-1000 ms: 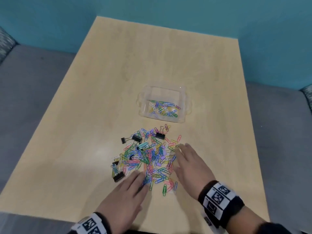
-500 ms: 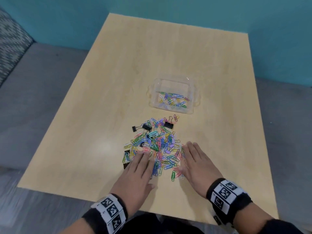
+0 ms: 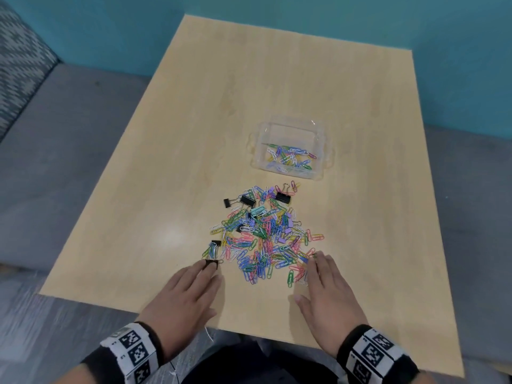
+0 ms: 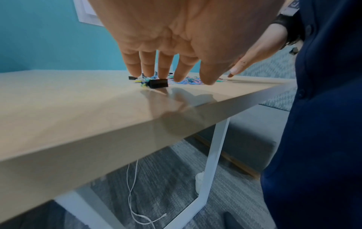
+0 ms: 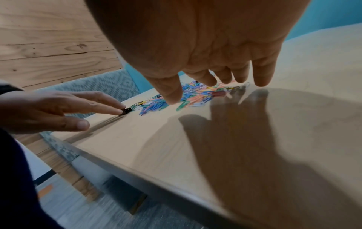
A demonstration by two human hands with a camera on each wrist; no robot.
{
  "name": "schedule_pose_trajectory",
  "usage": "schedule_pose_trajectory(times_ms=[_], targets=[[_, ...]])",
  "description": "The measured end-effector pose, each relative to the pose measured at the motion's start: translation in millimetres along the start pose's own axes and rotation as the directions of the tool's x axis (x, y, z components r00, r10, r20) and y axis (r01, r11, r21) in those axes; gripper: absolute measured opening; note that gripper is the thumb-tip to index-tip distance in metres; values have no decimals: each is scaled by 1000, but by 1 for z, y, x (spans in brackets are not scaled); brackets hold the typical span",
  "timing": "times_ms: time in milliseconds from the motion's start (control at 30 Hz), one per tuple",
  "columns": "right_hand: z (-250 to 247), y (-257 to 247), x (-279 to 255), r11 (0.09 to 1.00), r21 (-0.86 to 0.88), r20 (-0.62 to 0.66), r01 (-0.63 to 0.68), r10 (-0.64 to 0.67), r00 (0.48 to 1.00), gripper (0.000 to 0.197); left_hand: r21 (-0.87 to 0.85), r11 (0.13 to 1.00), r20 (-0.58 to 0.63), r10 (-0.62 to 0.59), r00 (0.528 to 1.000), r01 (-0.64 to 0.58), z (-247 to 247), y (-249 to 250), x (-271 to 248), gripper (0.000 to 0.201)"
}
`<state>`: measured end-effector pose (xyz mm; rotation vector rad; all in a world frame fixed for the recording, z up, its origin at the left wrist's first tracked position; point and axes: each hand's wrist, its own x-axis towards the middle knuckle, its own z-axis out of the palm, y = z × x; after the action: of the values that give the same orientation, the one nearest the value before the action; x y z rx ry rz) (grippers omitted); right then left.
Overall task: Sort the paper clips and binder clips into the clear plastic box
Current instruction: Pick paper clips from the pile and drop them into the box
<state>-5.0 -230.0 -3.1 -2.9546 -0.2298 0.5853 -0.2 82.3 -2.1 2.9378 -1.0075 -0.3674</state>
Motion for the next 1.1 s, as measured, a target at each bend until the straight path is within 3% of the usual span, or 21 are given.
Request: schedule_pose_trajectory(times_ms=[100,167,267,333,633,767,867,967,1033,1100], targets=[[3,-8,-3,999,-18,8,27,-27,1000,74,-13,1000,-21,12,1000,-12,1,-9,-7,52],[4,-11,-2,998,-23,-3,56,-56,998,74,-73,997,-48,-43,998,40,1,-15,-9,45],[4,-8,-1,998,-16,-22,64,-64,998,73,-275,910,-98,-346,933,309,-3,-18,2,53],[6,-4,-1,997,-28,-27,76,-77,997,72,-340,841,-71,-469,880,421,-7,-14,17,59],[9,2,1,995,-30,-59,96,-98,993,68,-399,786,16,-510,860,473,-12,-13,44,50],[12,2,0,994,-41,-79,100,-104,992,69,-551,642,43,-616,786,533,-18,-31,44,48],[13,3,1,994,-48,-85,97,-101,991,69,-524,623,26,-670,742,581,-18,-53,45,51],[13,4,1,993,-57,-96,108,-113,989,69,-417,738,-124,-624,772,530,-21,-57,44,36],[13,5,1,991,-66,-105,117,-124,987,70,-326,859,-194,-469,862,395,-20,-44,41,33],[13,6,1,990,-73,-105,119,-126,986,71,-237,931,-159,-319,934,277,-11,-24,35,44]])
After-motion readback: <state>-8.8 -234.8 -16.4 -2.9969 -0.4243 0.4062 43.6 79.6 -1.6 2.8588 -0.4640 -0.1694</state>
